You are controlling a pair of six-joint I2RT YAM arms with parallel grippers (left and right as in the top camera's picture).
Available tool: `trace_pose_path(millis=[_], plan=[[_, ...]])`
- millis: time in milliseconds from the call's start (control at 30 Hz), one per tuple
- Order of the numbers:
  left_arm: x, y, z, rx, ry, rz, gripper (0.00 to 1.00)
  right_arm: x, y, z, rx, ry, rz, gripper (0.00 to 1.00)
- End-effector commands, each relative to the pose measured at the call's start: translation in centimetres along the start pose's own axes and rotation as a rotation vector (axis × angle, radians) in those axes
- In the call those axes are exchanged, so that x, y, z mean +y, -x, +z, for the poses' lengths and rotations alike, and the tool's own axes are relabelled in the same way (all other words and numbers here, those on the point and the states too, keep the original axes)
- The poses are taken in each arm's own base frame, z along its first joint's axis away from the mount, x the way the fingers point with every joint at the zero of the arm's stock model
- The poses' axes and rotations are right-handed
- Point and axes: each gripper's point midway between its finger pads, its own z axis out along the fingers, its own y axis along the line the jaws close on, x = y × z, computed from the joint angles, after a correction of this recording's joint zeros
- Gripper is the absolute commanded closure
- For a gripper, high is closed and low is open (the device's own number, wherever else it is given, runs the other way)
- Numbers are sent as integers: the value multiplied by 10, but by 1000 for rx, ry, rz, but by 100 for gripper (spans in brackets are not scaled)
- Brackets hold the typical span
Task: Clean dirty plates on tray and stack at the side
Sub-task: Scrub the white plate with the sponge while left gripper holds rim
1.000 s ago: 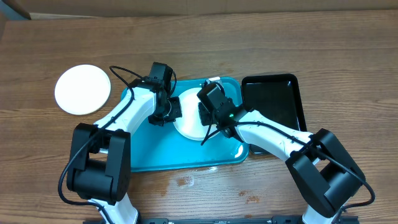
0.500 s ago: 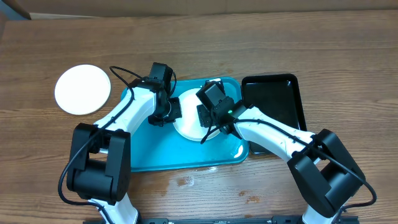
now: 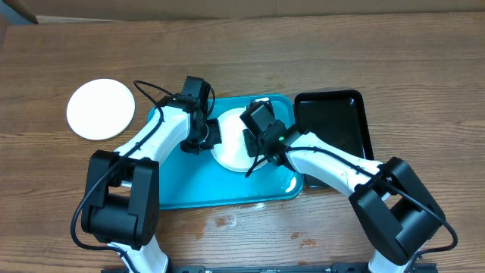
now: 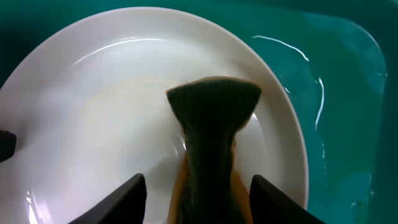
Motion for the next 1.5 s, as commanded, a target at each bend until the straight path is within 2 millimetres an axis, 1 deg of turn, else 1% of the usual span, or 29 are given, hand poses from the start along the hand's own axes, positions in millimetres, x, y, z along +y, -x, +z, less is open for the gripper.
trace_pose_path(millis=[0, 33, 67, 167, 233, 267, 367, 467, 533, 600, 667, 833, 967, 1067, 1167, 1300, 1467], plan=[[2, 2, 3, 5, 7, 28, 96, -4, -11, 6, 6, -3, -4, 44], [2, 2, 3, 5, 7, 28, 96, -4, -13, 7, 4, -2, -4, 49], [2, 2, 3, 5, 7, 28, 96, -5, -14, 8, 5, -4, -3, 57], [2, 2, 3, 6, 8, 28, 96, -7, -14, 8, 3, -14, -3, 74], [2, 2, 3, 6, 8, 28, 96, -10, -11, 7, -12, -34, -3, 91], [2, 2, 3, 5, 7, 28, 96, -12, -9, 7, -22, -46, -2, 96], [2, 2, 3, 5, 7, 28, 96, -8, 6, 2, -56, -44, 3, 96], [2, 2, 3, 5, 7, 28, 96, 1, 27, -12, -85, -20, 10, 96], [2, 2, 3, 5, 7, 28, 96, 10, 39, -25, -95, 19, 20, 96], [2, 2, 3, 6, 8, 27, 96, 18, 46, -34, -93, 56, 34, 96], [2, 2, 3, 6, 8, 28, 96, 18, 47, -37, -91, 58, 75, 96], [2, 2, 3, 6, 8, 27, 96, 12, 33, -32, -35, 29, 90, 96], [2, 2, 3, 5, 7, 27, 96, 7, 19, -21, 15, 4, 91, 96], [2, 2, 3, 6, 8, 28, 96, 1, 3, -11, 58, -21, 164, 96], [2, 2, 3, 6, 8, 27, 96, -1, -8, -6, 87, -29, 206, 96], [2, 2, 3, 6, 8, 28, 96, 0, -23, -1, 134, -15, 204, 96], [2, 2, 3, 6, 8, 27, 96, -5, -38, 10, 173, -38, 198, 96]])
